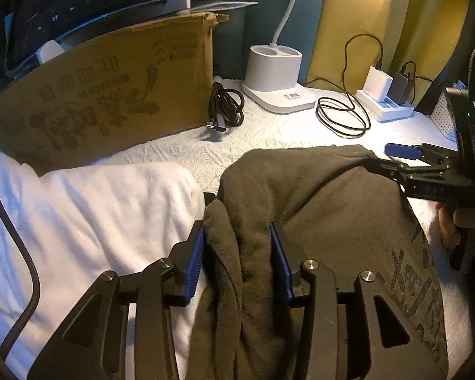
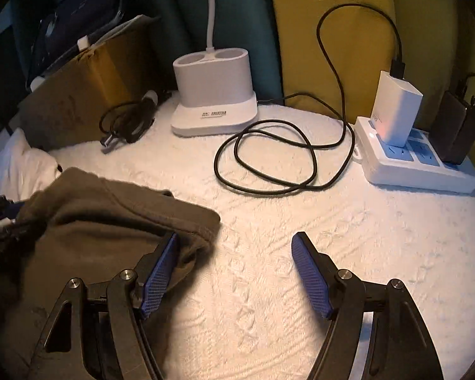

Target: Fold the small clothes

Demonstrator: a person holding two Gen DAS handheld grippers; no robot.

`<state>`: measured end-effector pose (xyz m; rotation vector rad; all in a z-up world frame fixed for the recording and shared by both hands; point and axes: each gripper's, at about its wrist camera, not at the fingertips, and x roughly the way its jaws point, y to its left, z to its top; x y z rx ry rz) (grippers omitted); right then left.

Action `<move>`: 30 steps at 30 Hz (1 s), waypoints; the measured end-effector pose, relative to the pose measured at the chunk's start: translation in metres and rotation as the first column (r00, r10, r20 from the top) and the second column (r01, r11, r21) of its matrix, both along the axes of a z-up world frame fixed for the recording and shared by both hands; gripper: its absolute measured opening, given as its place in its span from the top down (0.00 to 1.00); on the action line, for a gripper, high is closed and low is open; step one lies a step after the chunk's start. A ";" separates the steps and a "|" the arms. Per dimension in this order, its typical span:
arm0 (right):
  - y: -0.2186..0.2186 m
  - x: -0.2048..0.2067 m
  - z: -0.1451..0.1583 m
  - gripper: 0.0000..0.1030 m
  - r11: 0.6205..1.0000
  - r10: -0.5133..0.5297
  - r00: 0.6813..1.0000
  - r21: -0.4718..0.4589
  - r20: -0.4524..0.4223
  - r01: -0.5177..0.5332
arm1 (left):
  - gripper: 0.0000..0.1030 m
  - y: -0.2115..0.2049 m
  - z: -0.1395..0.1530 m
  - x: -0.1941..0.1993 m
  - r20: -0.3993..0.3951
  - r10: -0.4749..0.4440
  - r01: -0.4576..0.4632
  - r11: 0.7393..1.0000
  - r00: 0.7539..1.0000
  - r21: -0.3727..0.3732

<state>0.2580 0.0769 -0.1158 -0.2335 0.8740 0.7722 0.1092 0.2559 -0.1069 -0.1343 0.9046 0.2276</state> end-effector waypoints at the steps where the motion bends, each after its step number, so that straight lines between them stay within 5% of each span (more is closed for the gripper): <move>1: 0.000 -0.004 0.001 0.28 1.000 -0.002 1.000 -0.019 0.028 0.003 | 0.60 -0.001 0.002 -0.001 0.003 0.006 -0.006 1.000 1.000 0.007; 14: -0.022 -0.050 0.004 0.27 0.998 -0.037 0.998 -0.058 0.050 0.040 | 0.59 -0.007 0.031 -0.032 0.044 0.067 -0.070 0.996 0.997 0.059; 30: -0.070 -0.098 0.010 0.27 0.997 -0.064 0.996 -0.047 0.059 0.067 | 0.59 -0.065 0.029 -0.067 0.069 0.005 -0.005 1.000 0.998 -0.014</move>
